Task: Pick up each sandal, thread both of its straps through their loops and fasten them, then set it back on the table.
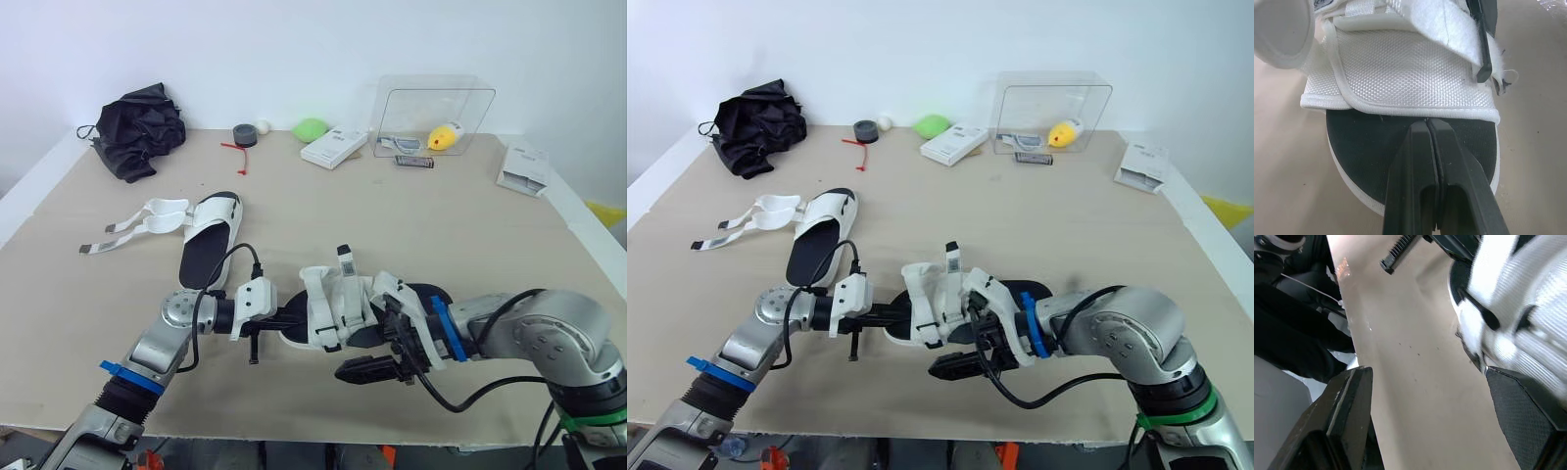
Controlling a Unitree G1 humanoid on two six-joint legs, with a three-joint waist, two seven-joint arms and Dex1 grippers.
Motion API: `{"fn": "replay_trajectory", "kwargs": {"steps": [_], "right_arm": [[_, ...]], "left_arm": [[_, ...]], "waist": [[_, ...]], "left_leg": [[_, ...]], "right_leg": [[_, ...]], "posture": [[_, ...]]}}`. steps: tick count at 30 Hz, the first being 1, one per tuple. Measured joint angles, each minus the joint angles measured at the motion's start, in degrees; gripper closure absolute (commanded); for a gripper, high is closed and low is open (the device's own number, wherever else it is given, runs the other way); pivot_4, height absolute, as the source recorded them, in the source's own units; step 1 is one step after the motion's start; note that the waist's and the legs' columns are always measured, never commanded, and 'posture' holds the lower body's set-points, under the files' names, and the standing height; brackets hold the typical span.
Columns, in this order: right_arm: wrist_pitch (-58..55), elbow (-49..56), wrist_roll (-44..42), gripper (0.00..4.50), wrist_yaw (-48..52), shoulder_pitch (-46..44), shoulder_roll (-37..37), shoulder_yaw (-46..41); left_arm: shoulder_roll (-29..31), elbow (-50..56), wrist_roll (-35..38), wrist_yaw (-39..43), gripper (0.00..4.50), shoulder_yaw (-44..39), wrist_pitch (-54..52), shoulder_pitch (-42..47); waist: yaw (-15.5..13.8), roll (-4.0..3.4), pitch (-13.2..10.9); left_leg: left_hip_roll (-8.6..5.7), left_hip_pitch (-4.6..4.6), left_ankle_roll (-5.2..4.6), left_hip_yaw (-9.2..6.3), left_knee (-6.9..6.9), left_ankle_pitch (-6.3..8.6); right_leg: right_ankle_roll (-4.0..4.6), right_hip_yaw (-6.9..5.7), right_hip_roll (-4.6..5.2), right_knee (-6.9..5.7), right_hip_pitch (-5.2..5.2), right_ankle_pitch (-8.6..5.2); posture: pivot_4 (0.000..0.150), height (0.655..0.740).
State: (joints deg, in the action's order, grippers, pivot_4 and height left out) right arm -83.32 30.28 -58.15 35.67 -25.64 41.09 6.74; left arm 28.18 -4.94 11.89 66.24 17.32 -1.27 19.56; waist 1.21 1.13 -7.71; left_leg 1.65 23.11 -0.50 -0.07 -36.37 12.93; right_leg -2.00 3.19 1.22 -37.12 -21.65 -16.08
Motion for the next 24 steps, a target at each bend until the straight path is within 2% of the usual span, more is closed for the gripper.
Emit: {"fn": "replay_trajectory", "kwargs": {"steps": [9,24], "right_arm": [[-3.0,-0.7,-0.2,0.53,-4.3,0.0,-5.3,-0.9],[-4.7,-1.8,-0.1,0.53,-5.5,-1.8,-2.3,-3.6]], "left_arm": [[0.3,0.0,0.0,-0.1,4.50,-0.4,-0.5,0.0],[0.0,0.5,-0.1,0.1,4.50,-0.2,-0.5,-0.2]], "waist": [[0.1,0.03,0.0],[0.0,0.06,0.0]], "left_leg": [[0.10,-0.04,-0.09,0.02,0.00,-0.08],[0.06,0.15,-0.12,0.14,0.00,-0.11]], "right_leg": [[0.23,0.03,-0.07,0.00,-0.05,0.11],[0.01,0.03,-0.02,0.00,-0.22,0.17]], "posture": [[0.150,0.7400],[0.150,0.7400]]}}
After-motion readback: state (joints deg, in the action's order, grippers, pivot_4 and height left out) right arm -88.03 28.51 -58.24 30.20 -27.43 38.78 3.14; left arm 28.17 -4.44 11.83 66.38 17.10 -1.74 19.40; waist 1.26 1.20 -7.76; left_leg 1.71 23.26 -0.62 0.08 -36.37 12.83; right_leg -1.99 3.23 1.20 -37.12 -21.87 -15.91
